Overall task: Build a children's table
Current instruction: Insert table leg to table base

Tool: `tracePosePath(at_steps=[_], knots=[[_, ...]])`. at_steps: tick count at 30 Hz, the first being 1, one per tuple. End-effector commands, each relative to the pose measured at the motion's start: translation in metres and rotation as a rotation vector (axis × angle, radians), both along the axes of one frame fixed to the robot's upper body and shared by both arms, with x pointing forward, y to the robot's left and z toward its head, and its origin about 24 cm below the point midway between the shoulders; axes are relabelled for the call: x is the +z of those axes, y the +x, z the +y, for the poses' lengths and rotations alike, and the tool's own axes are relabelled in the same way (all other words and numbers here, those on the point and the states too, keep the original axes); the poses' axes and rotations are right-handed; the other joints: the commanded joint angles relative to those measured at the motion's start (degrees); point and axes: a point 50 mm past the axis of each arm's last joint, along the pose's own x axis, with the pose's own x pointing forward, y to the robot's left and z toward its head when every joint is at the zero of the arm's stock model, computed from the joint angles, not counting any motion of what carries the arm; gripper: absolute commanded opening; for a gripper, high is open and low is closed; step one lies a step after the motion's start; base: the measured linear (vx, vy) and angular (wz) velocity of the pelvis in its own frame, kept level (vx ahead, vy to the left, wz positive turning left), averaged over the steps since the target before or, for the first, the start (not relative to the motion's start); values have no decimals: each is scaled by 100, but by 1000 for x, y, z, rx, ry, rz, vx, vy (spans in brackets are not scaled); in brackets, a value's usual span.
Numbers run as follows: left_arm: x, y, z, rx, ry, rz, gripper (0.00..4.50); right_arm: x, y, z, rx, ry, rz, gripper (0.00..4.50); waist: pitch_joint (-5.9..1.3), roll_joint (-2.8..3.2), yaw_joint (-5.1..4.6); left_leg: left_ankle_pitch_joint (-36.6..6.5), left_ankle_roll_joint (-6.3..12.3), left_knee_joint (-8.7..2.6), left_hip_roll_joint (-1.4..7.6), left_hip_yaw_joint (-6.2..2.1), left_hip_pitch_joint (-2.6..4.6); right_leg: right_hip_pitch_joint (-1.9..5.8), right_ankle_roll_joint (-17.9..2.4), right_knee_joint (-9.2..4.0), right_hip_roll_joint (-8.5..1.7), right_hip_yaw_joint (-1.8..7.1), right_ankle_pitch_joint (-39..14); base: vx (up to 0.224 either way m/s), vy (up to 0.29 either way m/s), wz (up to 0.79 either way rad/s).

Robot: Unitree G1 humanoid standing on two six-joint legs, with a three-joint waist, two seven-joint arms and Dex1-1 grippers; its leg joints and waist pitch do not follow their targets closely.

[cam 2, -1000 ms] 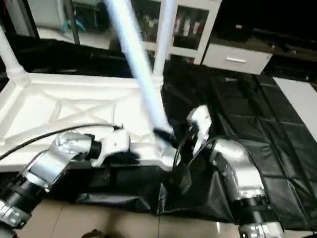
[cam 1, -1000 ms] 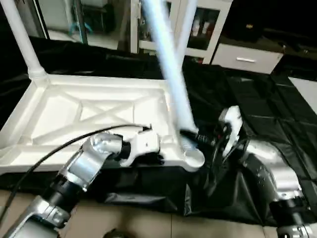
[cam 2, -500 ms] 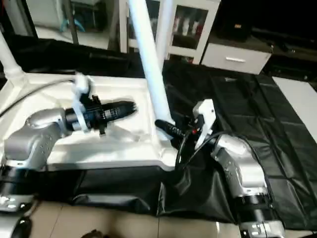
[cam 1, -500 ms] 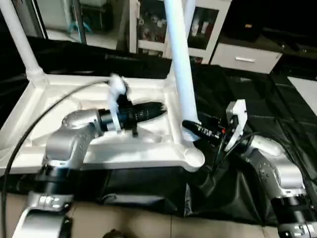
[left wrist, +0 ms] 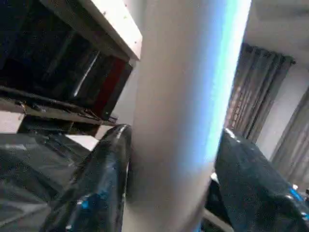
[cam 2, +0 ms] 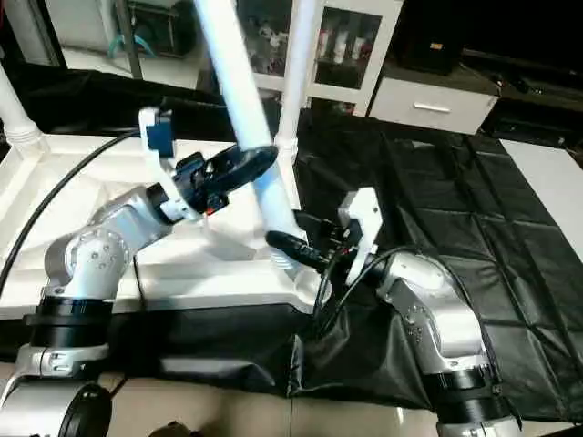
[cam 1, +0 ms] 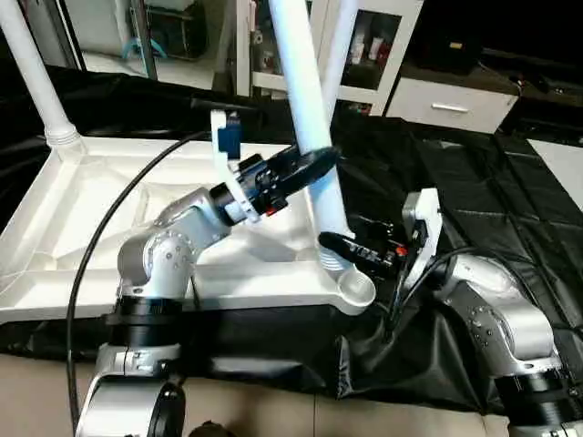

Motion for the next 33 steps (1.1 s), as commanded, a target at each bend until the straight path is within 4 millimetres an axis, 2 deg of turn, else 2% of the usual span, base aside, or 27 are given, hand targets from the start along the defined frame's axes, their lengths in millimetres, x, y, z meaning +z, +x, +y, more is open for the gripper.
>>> tracePosePath(at_steps=[1, 2, 3, 4, 5, 7, 9, 11, 15, 16, 17, 23, 24, 28, 33], knots=[[7, 4, -2, 47, 33, -17, 313, 5, -3, -1, 6, 6, -11, 190, -379, 75, 4, -1196, -37, -425, 327, -170, 122, 206, -1172, -435, -415, 245, -789, 0, 0, 0], [7, 7, -1, 60, 34, 2, 340, 5, -3, -2, 10, 11, -8, 190, -378, 86, 8, -1218, -46, -426, 330, -173, 130, 202, -1144, -439, -417, 245, -815, 0, 0, 0], [7, 8, 0, 64, 32, 13, 340, 5, -3, -2, 12, 13, -6, 190, -381, 83, 8, -1210, -57, -427, 328, -176, 131, 206, -1134, -432, -414, 243, -799, 0, 0, 0], [8, 7, 1, 56, 25, 27, 300, 6, -4, -3, 23, 23, 4, 190, -383, 81, 7, -1203, -66, -427, 329, -174, 132, 205, -1141, -428, -412, 242, -785, 0, 0, 0], [9, 7, 2, 48, 20, 32, 284, 6, -5, -2, 30, 30, 10, 190, -387, 81, 10, -1155, -59, -420, 324, -173, 128, 209, -1165, -420, -414, 242, -706, 0, 0, 0], [9, 5, 2, 25, 17, 37, 294, 7, -7, -2, 51, 46, 28, 190, -385, 82, 12, -1096, -28, -418, 320, -171, 122, 214, -1204, -407, -407, 240, -620, 0, 0, 0], [9, 2, 2, -8, 9, 48, 258, 7, -10, -2, 87, 71, 62, 190, -390, 76, 17, -1022, 5, -409, 318, -166, 125, 217, -1252, -393, -403, 238, -498, 0, 0, 0], [8, 0, 3, -32, 7, 49, 241, 6, -14, -3, 143, 94, 115, 190, -383, 76, 20, -1076, 19, -413, 319, -165, 125, 218, -1263, -411, -408, 235, -574, 0, 0, 0], [8, -4, 3, -71, -4, 55, 230, 2, -21, -6, 216, 116, 187, 190, -375, 68, 34, -1141, -11, -421, 324, -167, 124, 219, -1225, -430, -418, 237, -775, 0, 0, 0], [8, -5, 3, -84, -9, 58, 199, 2, -23, -8, 231, 121, 200, 190, -375, 73, 34, -1152, -22, -421, 328, -169, 123, 216, -1223, -433, -426, 238, -802, 0, 0, 0], [9, -6, 3, -102, -17, 61, 202, 1, -24, -9, 240, 129, 213, 190, -380, 52, 31, -1149, -40, -416, 328, -166, 124, 220, -1221, -433, -427, 238, -812, 0, 0, 0], [16, -19, 4, -263, -80, 92, 184, -1, -31, -16, 331, 136, 293, 189, -381, 62, 40, -1041, -53, -405, 319, -164, 126, 215, -1218, -416, -418, 234, -791, 0, 0, 0], [17, -21, 4, -282, -84, 93, 184, -1, -32, -16, 338, 136, 297, 189, -375, 37, 38, -1014, -38, -409, 320, -163, 118, 219, -1227, -421, -414, 234, -764, 0, 0, 0], [18, -27, 4, -350, -105, 116, 184, 0, -33, -17, 352, 147, 313, 189, -373, 52, 44, -1065, -58, -406, 322, -163, 119, 212, -1241, -422, -428, 233, -882, 0, 0, 0], [19, -34, 4, -414, -107, 127, 184, 0, -35, -19, 367, 143, 323, 189, -364, 64, 52, -1136, -123, -422, 326, -168, 126, 203, -1163, -447, -428, 236, -1042, 0, 0, 0]])
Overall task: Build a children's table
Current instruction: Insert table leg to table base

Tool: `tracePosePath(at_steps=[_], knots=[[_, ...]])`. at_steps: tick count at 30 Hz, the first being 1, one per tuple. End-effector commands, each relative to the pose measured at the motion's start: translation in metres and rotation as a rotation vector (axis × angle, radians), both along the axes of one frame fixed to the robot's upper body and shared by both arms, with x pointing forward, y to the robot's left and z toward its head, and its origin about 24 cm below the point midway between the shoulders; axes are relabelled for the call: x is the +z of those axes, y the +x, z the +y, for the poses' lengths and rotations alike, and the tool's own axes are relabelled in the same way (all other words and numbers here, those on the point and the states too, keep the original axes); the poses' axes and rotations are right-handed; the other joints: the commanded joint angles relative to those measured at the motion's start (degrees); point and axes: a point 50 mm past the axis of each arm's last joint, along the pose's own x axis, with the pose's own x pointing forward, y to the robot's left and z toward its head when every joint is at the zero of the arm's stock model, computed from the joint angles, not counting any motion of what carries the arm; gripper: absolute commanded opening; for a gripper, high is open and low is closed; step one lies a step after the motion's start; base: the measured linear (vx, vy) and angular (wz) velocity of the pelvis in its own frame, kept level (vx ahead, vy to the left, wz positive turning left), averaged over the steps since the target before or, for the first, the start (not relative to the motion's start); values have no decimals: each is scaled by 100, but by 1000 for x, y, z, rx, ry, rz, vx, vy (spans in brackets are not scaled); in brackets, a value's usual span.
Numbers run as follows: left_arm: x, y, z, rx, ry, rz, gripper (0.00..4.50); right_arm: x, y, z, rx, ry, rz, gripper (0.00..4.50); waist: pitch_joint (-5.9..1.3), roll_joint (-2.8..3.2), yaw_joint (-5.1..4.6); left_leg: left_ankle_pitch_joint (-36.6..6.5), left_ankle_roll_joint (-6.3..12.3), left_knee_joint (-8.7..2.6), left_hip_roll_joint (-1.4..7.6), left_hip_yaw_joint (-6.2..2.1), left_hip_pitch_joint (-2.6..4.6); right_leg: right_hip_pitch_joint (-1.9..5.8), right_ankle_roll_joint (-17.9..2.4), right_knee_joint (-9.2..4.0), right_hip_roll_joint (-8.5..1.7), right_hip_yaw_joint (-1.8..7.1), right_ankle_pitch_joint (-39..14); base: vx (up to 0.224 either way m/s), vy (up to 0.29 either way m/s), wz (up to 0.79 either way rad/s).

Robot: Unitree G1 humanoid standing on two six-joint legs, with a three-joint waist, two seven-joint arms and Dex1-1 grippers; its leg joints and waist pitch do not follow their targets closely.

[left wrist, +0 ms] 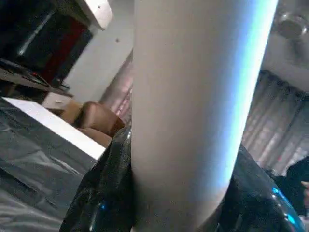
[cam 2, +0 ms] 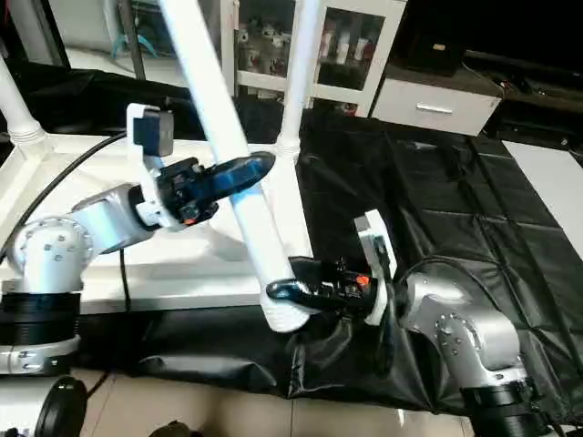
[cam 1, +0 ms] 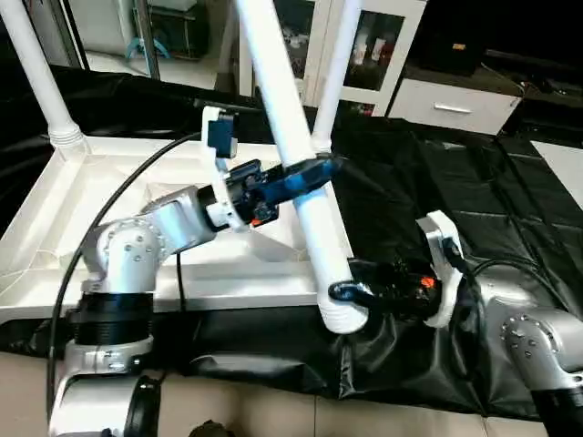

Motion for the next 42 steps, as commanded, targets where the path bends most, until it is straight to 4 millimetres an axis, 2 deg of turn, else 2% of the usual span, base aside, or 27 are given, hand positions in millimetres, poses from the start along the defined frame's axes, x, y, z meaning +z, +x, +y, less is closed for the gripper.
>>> tracePosePath(at_steps=[1, 10, 11, 13, 15, 19, 21, 24, 27, 32, 36, 42], knots=[[10, -10, -6, -123, -101, -27, 184, 3, 0, -4, 1, -4, -13, 189, -366, 72, 23, -1141, -134, -420, 326, -171, 123, 201, -1158, -437, -430, 238, -1047, 0, 0, 0], [7, -2, -10, -31, -62, -15, 184, 3, 3, -5, -45, -26, -35, 189, -379, 62, 30, -1043, -128, -407, 318, -169, 115, 214, -1141, -433, -429, 239, -908, 0, 0, 0], [8, -1, -10, -12, -53, -21, 184, 3, 5, -5, -66, -29, -33, 224, -378, 71, 30, -1029, -128, -410, 319, -171, 114, 212, -1144, -433, -427, 239, -897, 0, 0, 0], [8, 2, -10, 24, -27, -28, 184, 3, 8, -5, -94, -34, -44, 259, -378, 71, 24, -1083, -141, -410, 320, -172, 117, 211, -1142, -434, -425, 235, -936, 0, 0, 0], [8, 3, -11, 41, -16, -31, 184, 4, 9, -4, -97, -35, -49, 262, -378, 67, 21, -1084, -155, -414, 326, -172, 125, 201, -1115, -438, -423, 234, -961, 0, 0, 0], [4, 10, -13, 136, 109, -80, 183, 8, 14, 2, -129, -70, -101, 303, -379, 62, 20, -1051, -164, -423, 331, -183, 122, 201, -1032, -447, -422, 239, -976, 0, 0, 0], [3, 14, -16, 214, 199, -137, 183, 8, 20, 9, -168, -135, -139, 320, -380, 47, 9, -1024, -181, -420, 331, -179, 122, 201, -983, -438, -427, 241, -971, 0, 0, 0], [5, 17, -19, 262, 228, -158, 183, 5, 24, 13, -202, -205, -169, 345, -385, 53, -10, -953, -239, -416, 326, -176, 124, 199, -956, -423, -425, 242, -883, 0, 0, 0], [8, 25, -22, 377, 365, -256, 183, -2, 33, 19, -281, -313, -182, 346, -389, 45, -16, -851, -219, -411, 322, -177, 123, 202, -958, -405, -409, 240, -724, 0, 0, 0], [15, 30, -27, 478, 458, -340, 183, -7, 43, 27, -362, -340, -190, 346, -390, 38, -23, -893, -239, -409, 321, -174, 116, 203, -930, -402, -427, 246, -758, 0, 0, 0], [19, 28, -34, 475, 435, -339, 183, -5, 49, 38, -390, -303, -200, 309, -404, 51, -29, -759, -229, -395, 311, -165, 114, 207, -1070, -360, -406, 239, -425, 0, 0, 0], [16, 27, -36, 467, 449, -342, 183, -2, 58, 44, -464, -292, -221, 256, -403, 74, -38, -828, -254, -404, 309, -161, 127, 199, -1087, -359, -401, 239, -432, 0, 0, 0]])
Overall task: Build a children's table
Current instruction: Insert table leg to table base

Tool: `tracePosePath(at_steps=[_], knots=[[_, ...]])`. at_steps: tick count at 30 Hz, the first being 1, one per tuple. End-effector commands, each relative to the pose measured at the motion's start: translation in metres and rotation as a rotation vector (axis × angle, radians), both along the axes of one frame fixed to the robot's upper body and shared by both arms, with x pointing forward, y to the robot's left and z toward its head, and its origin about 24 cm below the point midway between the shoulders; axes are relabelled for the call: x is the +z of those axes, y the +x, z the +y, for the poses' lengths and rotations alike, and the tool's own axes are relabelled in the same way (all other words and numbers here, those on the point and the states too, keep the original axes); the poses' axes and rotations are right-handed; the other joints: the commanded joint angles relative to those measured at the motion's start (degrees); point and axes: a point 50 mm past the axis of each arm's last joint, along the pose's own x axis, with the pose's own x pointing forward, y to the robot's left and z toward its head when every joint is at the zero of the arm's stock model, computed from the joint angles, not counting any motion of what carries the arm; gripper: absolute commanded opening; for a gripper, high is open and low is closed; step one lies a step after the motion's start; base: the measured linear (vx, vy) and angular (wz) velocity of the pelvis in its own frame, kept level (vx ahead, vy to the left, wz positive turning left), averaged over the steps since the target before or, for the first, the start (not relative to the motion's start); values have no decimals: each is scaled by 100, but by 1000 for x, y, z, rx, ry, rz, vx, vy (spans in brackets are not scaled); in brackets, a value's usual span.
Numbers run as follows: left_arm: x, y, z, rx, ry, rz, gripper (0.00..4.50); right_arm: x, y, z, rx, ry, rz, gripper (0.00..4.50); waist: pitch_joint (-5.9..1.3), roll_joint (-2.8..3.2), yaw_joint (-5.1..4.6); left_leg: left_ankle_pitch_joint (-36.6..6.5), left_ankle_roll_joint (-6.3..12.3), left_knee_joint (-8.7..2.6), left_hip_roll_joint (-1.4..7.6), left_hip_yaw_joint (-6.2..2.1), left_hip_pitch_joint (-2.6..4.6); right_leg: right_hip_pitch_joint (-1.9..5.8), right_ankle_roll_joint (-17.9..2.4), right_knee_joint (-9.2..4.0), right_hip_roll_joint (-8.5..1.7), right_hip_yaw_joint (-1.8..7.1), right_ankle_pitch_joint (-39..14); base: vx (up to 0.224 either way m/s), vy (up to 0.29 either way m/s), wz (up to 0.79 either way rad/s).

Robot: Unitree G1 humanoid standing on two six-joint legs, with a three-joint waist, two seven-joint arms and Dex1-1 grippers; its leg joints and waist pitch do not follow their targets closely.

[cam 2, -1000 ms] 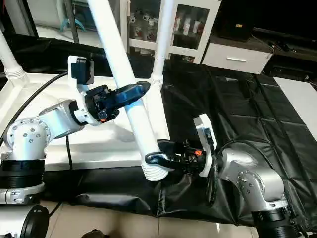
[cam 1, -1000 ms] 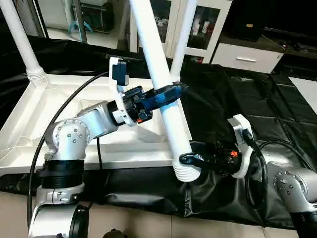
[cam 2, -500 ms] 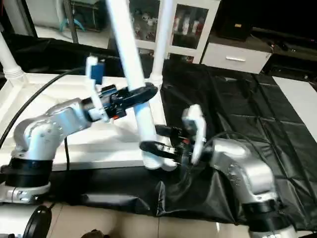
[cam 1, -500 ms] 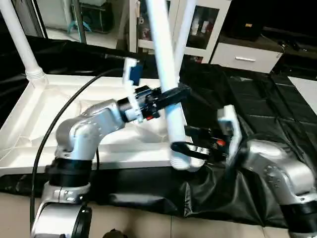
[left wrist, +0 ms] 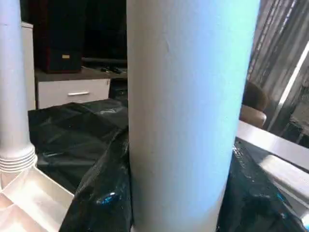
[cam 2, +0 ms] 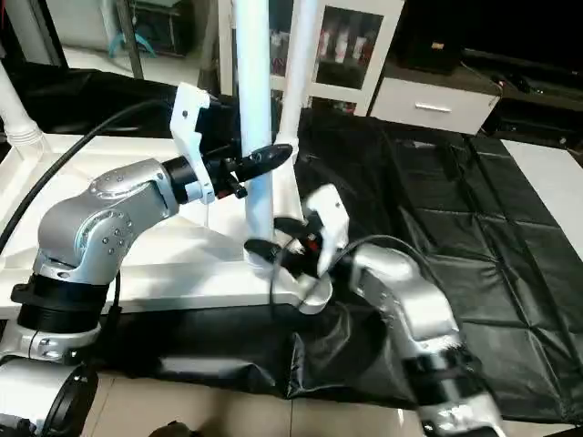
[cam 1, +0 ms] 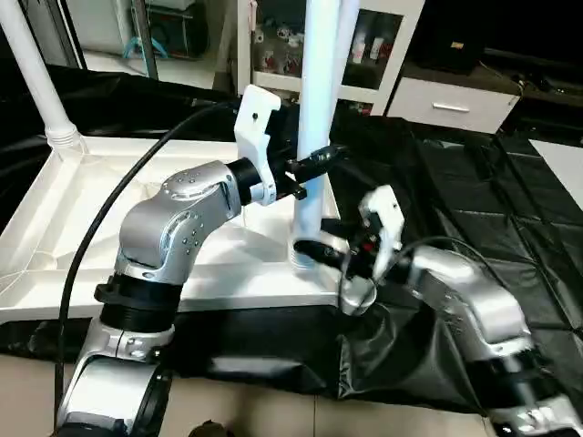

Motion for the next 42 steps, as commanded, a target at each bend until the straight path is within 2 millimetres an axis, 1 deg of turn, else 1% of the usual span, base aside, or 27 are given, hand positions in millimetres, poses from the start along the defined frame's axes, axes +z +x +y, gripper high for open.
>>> tracePosePath(at_steps=[1, 4, 5, 6, 9, 12, 15, 16, 17, 18, 19, 20, 21, 22, 23, 24, 25, 27, 28, 30, 31, 32, 33, 36, 38, 40, 42], knots=[[8, -4, -8, -27, 10, -42, 183, 4, 6, -4, -40, -13, -37, 243, -406, 78, -9, -822, -256, -401, 309, -159, 133, 207, -1094, -357, -401, 242, -400, 0, 0, 0], [9, -5, -8, -32, 8, -41, 183, 4, 8, -4, -45, -28, -50, 224, -403, 79, -8, -819, -277, -402, 307, -156, 130, 212, -1084, -353, -395, 243, -330, 0, 0, 0], [9, -5, -9, -40, 9, -41, 183, 4, 8, -3, -44, -28, -51, 204, -407, 75, -11, -813, -262, -403, 305, -160, 122, 224, -1081, -348, -401, 243, -293, 0, 0, 0], [9, -5, -9, -42, 9, -42, 183, 4, 9, -2, -43, -27, -51, 198, -407, 77, -12, -809, -253, -402, 306, -159, 127, 223, -1086, -348, -400, 242, -281, 0, 0, 0], [9, -6, -9, -43, 10, -40, 183, 3, 9, -2, -35, -25, -53, 193, -404, 65, -16, -823, -235, -402, 306, -155, 129, 219, -1091, -354, -394, 241, -304, 0, 0, 0], [9, -6, -8, -44, 12, -38, 183, 3, 8, -2, -29, -22, -55, 187, -400, 76, -14, -877, -238, -404, 309, -156, 132, 215, -1092, -362, -400, 245, -394, 0, 0, 0], [8, -4, -6, -18, 41, -41, 183, 4, 8, -3, -16, -11, -62, 186, -403, 77, -12, -873, -238, -404, 309, -156, 135, 213, -1091, -356, -394, 243, -353, 0, 0, 0], [7, -4, -4, -25, 36, -22, 239, 5, 8, -3, -1, 0, -62, 186, -407, 81, -14, -845, -235, -401, 308, -154, 134, 219, -1110, -346, -396, 243, -302, 0, 0, 0], [7, -4, -2, -38, 29, -3, 252, 8, 6, -4, 25, 18, -62, 186, -405, 88, -12, -825, -229, -399, 305, -156, 130, 217, -1118, -345, -396, 243, -279, 0, 0, 0], [6, -4, -1, -44, 25, 6, 252, 8, 5, -4, 35, 23, -62, 186, -410, 80, -12, -821, -210, -394, 299, -153, 131, 227, -1134, -340, -390, 240, -250, 0, 0, 0], [6, -5, 1, -63, 23, 15, 255, 10, 3, -6, 58, 32, -64, 186, -408, 84, -10, -825, -203, -396, 302, -154, 130, 225, -1141, -339, -392, 240, -248, 0, 0, 0], [7, -7, 5, -101, -4, 40, 261, 14, -2, -9, 122, 66, -59, 186, -404, 88, -11, -817, -171, -396, 301, -151, 135, 223, -1170, -340, -383, 238, -225, 0, 0, 0], [7, -7, 5, -101, -4, 40, 273, 14, -2, -9, 122, 66, -59, 186, -408, 87, 3, -820, -154, -386, 298, -148, 140, 232, -1190, -337, -389, 238, -209, 0, 0, 0], [8, -7, 8, -123, -31, 58, 286, 17, -4, -11, 158, 85, -54, 186, -406, 102, 9, -817, -154, -389, 306, -151, 138, 226, -1204, -331, -393, 241, -192, 0, 0, 0], [10, -9, 10, -163, -67, 72, 297, 19, -7, -15, 196, 104, -48, 186, -405, 93, 9, -821, -136, -392, 302, -152, 135, 232, -1238, -331, -384, 235, -169, 0, 0, 0], [10, -9, 10, -163, -67, 72, 297, 19, -7, -15, 196, 104, -48, 186, -402, 88, 7, -851, -108, -389, 296, -145, 134, 233, -1270, -334, -381, 236, -189, 0, 0, 0], [11, -10, 11, -177, -79, 76, 302, 20, -8, -16, 208, 110, -46, 186, -399, 93, 13, -868, -118, -391, 306, -152, 136, 224, -1270, -335, -392, 236, -234, 0, 0, 0], [17, -14, 15, -278, -173, 90, 325, 25, -16, -24, 305, 153, -14, 186, -397, 90, 25, -928, -101, -387, 294, -142, 145, 234, -1302, -350, -391, 238, -359, 0, 0, 0], [17, -14, 15, -278, -173, 90, 339, 25, -16, -24, 305, 153, -14, 186, -398, 92, 31, -923, -87, -387, 300, -146, 141, 239, -1314, -351, -394, 238, -351, 0, 0, 0], [22, -17, 17, -354, -236, 99, 346, 28, -21, -30, 376, 181, 20, 186, -398, 85, 34, -929, -90, -386, 309, -149, 136, 229, -1326, -346, -400, 236, -358, 0, 0, 0], [22, -17, 17, -354, -236, 99, 346, 28, -21, -30, 376, 181, 20, 186, -394, 91, 29, -928, -90, -386, 297, -151, 130, 236, -1340, -346, -397, 233, -382, 0, 0, 0], [24, -22, 17, -417, -268, 101, 351, 28, -25, -33, 419, 182, 38, 186, -394, 101, 27, -932, -91, -387, 302, -153, 132, 229, -1348, -347, -396, 231, -404, 0, 0, 0], [24, -22, 17, -417, -268, 101, 351, 28, -25, -33, 419, 182, 38, 186, -396, 93, 33, -950, -80, -384, 298, -148, 135, 235, -1348, -357, -393, 229, -431, 0, 0, 0], [27, -36, 17, -603, -336, 132, 351, 29, -33, -43, 528, 163, 94, 186, -394, 104, 59, -1000, -104, -382, 304, -150, 140, 239, -1385, -359, -400, 231, -521, 0, 0, 0], [27, -38, 18, -627, -334, 138, 351, 29, -35, -44, 544, 159, 102, 186, -390, 97, 51, -982, -106, -386, 308, -152, 130, 231, -1389, -356, -398, 230, -503, 0, 0, 0], [27, -38, 18, -627, -334, 138, 351, 29, -35, -44, 544, 159, 102, 186, -384, 91, 50, -1037, -97, -385, 308, -152, 135, 229, -1369, -373, -415, 236, -634, 0, 0, 0], [21, -42, 16, -656, -288, 162, 351, 28, -39, -46, 587, 134, 135, 186, -389, 82, 52, -1035, -113, -386, 318, -161, 135, 237, -1346, -372, -417, 235, -695, 0, 0, 0]])
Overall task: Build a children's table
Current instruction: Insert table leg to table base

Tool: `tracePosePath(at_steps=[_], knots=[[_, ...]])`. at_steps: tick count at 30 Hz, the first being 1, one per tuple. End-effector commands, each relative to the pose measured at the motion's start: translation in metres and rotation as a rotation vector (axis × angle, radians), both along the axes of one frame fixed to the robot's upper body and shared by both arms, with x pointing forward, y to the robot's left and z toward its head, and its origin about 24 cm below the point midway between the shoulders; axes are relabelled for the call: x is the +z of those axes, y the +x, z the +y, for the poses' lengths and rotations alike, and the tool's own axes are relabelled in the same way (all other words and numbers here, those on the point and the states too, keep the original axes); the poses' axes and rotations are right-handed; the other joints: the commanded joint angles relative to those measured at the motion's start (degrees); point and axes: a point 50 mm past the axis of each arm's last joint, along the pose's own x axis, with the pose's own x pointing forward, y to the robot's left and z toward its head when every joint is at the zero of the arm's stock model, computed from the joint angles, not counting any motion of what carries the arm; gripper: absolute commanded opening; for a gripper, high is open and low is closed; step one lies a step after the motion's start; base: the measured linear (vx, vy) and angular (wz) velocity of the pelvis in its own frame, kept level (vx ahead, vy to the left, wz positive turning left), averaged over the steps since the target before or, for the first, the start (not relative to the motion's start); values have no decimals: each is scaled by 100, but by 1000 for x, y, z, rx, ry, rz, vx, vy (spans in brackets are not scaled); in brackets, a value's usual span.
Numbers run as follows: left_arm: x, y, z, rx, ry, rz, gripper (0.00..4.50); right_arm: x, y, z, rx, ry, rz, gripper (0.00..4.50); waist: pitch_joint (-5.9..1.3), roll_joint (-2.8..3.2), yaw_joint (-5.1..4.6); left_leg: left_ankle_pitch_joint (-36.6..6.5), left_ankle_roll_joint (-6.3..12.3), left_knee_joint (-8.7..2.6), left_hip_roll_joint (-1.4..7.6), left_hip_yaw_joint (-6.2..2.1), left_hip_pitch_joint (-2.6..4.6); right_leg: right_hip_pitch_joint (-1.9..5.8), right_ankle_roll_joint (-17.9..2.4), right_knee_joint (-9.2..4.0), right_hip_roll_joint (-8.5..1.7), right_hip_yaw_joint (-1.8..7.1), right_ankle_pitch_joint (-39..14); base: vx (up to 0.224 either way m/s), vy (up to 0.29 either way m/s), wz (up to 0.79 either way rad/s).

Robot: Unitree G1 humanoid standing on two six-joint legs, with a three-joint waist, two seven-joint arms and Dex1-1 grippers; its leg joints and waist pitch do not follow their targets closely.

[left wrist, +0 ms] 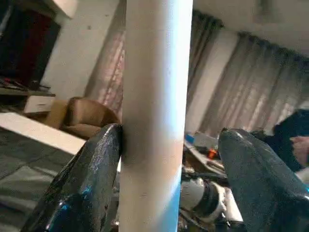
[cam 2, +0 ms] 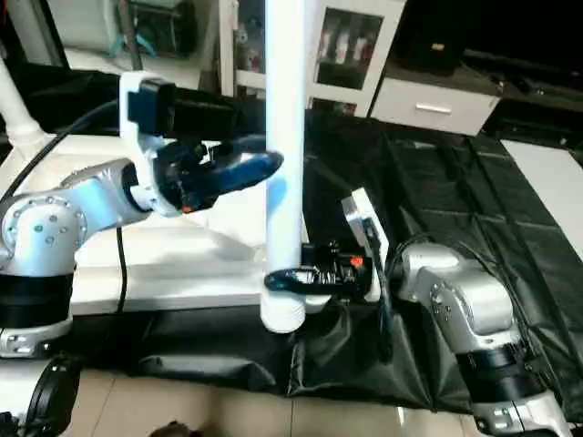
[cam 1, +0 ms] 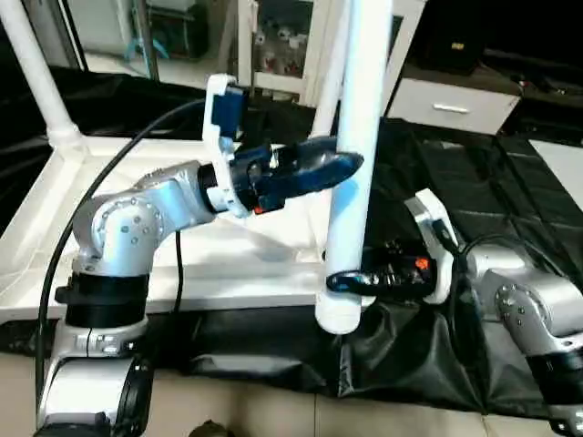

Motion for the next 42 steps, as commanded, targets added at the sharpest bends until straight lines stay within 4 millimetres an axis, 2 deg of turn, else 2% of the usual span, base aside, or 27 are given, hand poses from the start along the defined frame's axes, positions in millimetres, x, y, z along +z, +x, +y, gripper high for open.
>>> tracePosePath(at_steps=[1, 9, 11, 13, 17, 20, 22, 25, 27, 30, 32, 33, 34, 35, 40, 41, 42], knots=[[-3, -8, -7, -68, 51, -13, 351, 2, -5, -2, 46, -27, 4, 186, -388, 82, 29, -1014, -118, -402, 317, -160, 130, 227, -1316, -390, -409, 234, -714, 0, 0, 0], [-12, -6, -12, -52, 120, -12, 351, -1, -10, -3, 89, -68, 16, 186, -393, 77, 47, -1000, -149, -396, 326, -159, 137, 221, -1295, -391, -419, 239, -743, 0, 0, 0], [-11, -5, -12, -46, 112, -8, 314, -1, -10, -3, 91, -69, 16, 186, -395, 72, 48, -995, -155, -390, 320, -157, 127, 227, -1317, -392, -424, 240, -718, 0, 0, 0], [-10, -4, -13, -33, 96, 1, 314, -2, -10, -3, 91, -78, 16, 186, -397, 70, 51, -981, -153, -386, 319, -156, 132, 223, -1325, -392, -422, 238, -698, 0, 0, 0], [-10, -3, -13, -33, 78, 12, 269, -3, -9, -1, 91, -83, 16, 186, -399, 64, 56, -946, -128, -381, 316, -157, 126, 229, -1336, -385, -417, 236, -658, 0, 0, 0], [-11, -3, -13, -31, 78, 15, 263, -4, -9, -1, 92, -84, 16, 186, -399, 64, 63, -948, -124, -380, 317, -156, 128, 227, -1326, -388, -417, 237, -682, 0, 0, 0], [-11, -3, -13, -28, 79, 16, 228, -4, -9, -1, 92, -84, 16, 186, -398, 67, 68, -956, -126, -382, 319, -157, 132, 223, -1329, -386, -414, 235, -672, 0, 0, 0], [-12, -2, -14, -20, 78, 20, 222, -4, -9, -1, 90, -87, 13, 186, -400, 69, 78, -960, -131, -380, 319, -156, 134, 224, -1332, -385, -417, 236, -663, 0, 0, 0], [-12, -2, -14, -17, 76, 22, 190, -4, -9, -1, 87, -87, 11, 186, -399, 70, 87, -971, -133, -380, 318, -155, 134, 224, -1330, -386, -416, 236, -659, 0, 0, 0], [-12, 1, -14, 4, 78, 24, 186, -5, -8, 0, 73, -90, -6, 186, -398, 78, 98, -989, -146, -381, 318, -158, 137, 218, -1307, -391, -413, 237, -694, 0, 0, 0], [-12, 5, -15, 55, 80, 18, 182, -7, -2, 2, 4, -115, -65, 186, -404, 75, 119, -949, -182, -379, 329, -159, 136, 206, -1298, -386, -428, 237, -650, 0, 0, 0], [-12, 9, -15, 127, 116, -18, 179, -6, 7, 3, -86, -98, -92, 186, -404, 64, 114, -950, -192, -380, 319, -158, 131, 214, -1287, -394, -427, 238, -647, 0, 0, 0], [-12, 9, -15, 127, 116, -18, 179, -6, 7, 3, -86, -98, -92, 186, -407, 67, 108, -977, -204, -380, 315, -160, 129, 215, -1274, -395, -432, 232, -692, 0, 0, 0], [-12, 11, -16, 151, 125, -26, 179, -4, 10, 4, -117, -77, -97, 241, -412, 79, 108, -977, -203, -377, 317, -160, 139, 216, -1265, -391, -428, 234, -687, 0, 0, 0], [-7, 19, -17, 288, 156, -64, 179, 3, 20, 12, -227, -19, -143, 263, -409, 76, 98, -976, -253, -385, 318, -164, 138, 216, -1196, -375, -412, 235, -627, 0, 0, 0], [-6, 21, -18, 313, 164, -67, 178, 4, 21, 14, -238, -11, -146, 287, -413, 85, 101, -952, -246, -385, 313, -163, 144, 212, -1174, -376, -407, 233, -618, 0, 0, 0], [-6, 25, -18, 377, 189, -80, 178, 4, 24, 18, -276, 10, -151, 292, -412, 66, 105, -942, -228, -385, 315, -159, 139, 212, -1166, -378, -409, 238, -601, 0, 0, 0]])
